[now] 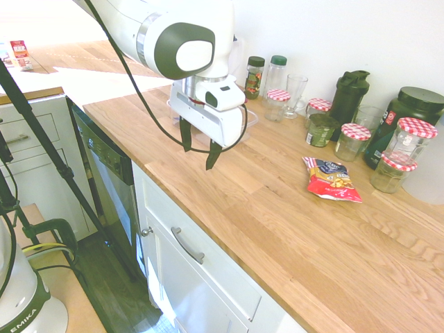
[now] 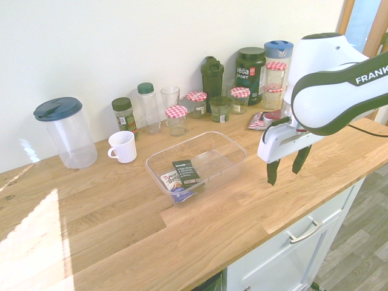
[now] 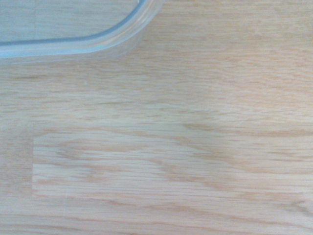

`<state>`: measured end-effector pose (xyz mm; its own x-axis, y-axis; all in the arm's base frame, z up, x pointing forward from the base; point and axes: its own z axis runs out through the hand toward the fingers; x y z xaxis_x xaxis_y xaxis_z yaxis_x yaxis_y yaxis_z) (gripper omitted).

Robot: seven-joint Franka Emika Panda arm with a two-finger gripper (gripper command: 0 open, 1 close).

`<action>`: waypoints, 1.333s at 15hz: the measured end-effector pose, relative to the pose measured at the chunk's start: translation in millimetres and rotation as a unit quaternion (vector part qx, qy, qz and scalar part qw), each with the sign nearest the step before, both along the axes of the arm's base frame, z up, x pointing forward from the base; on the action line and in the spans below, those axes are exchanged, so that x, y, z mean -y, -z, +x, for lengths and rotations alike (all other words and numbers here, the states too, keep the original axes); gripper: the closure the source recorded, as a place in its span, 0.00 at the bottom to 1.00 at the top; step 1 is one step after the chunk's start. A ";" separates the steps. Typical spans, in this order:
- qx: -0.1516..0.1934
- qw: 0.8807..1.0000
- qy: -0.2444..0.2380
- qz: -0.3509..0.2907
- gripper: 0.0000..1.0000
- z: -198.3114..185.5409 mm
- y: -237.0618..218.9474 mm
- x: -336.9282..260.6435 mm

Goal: Put the chip bag into the container

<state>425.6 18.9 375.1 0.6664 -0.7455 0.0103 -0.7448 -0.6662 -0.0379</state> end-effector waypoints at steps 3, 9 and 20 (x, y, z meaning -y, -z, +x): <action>0.003 1.000 -0.003 -0.010 0.00 1.9 -3.4 6.3; 0.044 0.998 0.026 -0.035 0.00 33.3 -73.2 119.3; 0.073 0.977 0.009 -0.202 0.00 100.1 -21.1 184.5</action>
<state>525.7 -165.6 396.2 0.6230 -0.6726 0.3993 -0.7627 -0.6357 0.1192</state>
